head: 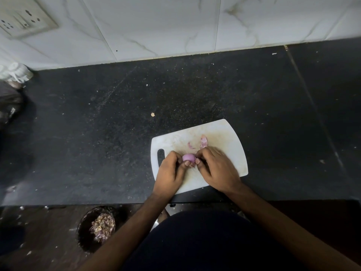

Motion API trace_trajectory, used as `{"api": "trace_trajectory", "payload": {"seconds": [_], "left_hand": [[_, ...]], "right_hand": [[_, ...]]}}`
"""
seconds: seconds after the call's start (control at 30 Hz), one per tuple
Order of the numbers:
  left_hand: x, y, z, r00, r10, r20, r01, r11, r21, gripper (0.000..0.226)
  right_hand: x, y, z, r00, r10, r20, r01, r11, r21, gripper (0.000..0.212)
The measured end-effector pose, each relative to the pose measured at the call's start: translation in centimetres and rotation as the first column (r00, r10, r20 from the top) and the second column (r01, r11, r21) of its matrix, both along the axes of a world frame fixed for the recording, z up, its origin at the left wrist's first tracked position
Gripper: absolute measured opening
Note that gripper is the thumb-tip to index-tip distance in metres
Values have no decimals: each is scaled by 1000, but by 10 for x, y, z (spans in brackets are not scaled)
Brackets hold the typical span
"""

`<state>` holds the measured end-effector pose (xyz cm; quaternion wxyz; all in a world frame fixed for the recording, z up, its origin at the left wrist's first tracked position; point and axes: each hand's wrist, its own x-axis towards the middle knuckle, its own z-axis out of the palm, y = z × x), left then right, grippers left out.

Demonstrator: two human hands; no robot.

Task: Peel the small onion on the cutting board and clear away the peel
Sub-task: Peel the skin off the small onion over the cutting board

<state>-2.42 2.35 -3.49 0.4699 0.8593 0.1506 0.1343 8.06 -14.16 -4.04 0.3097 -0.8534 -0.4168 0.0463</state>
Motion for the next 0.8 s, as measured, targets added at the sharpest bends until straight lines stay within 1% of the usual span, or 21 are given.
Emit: {"api": "trace_trajectory", "payload": {"seconds": [0.07, 0.1, 0.17, 0.2, 0.27, 0.33, 0.4, 0.53, 0.67, 0.8], "left_hand": [[-1, 0, 0, 1000, -6, -11, 6, 1000, 5, 25], [-2, 0, 1, 1000, -16, -21, 16, 1000, -18, 26], [-2, 2, 3, 999, -43, -29, 42, 998, -39, 36], [-2, 3, 3, 998, -64, -19, 63, 998, -11, 40], [-1, 4, 2, 994, -107, 9, 107, 993, 45, 34], [-1, 3, 2, 995, -100, 5, 100, 995, 11, 26], [0, 4, 0, 997, -77, -7, 77, 997, -12, 29], [-1, 5, -2, 996, -85, 9, 85, 996, -6, 30], [-2, 6, -2, 997, -83, -6, 83, 996, 9, 28], [-3, 6, -3, 996, -89, -15, 89, 995, 44, 23]], "right_hand": [[1, 1, 0, 1000, 2, 2, -2, 1000, -8, 18], [2, 0, 0, 1000, 3, -6, -3, 1000, -7, 17], [3, 0, 1, 1000, 4, -29, -4, 1000, 3, 14], [3, 0, 1, 999, 6, -40, -6, 1000, 5, 14], [3, -1, 1, 999, 13, -51, -13, 1000, -9, 16], [3, -1, 1, 998, 20, -57, -21, 1000, -22, 18], [4, -1, 2, 997, 23, -75, -25, 999, -26, 17], [5, -1, 1, 997, 8, -78, -9, 1000, -17, 10], [5, -1, 0, 999, -6, -51, 5, 1000, -19, 11], [2, 2, 0, 999, -3, 45, 7, 996, -88, 16]]}}
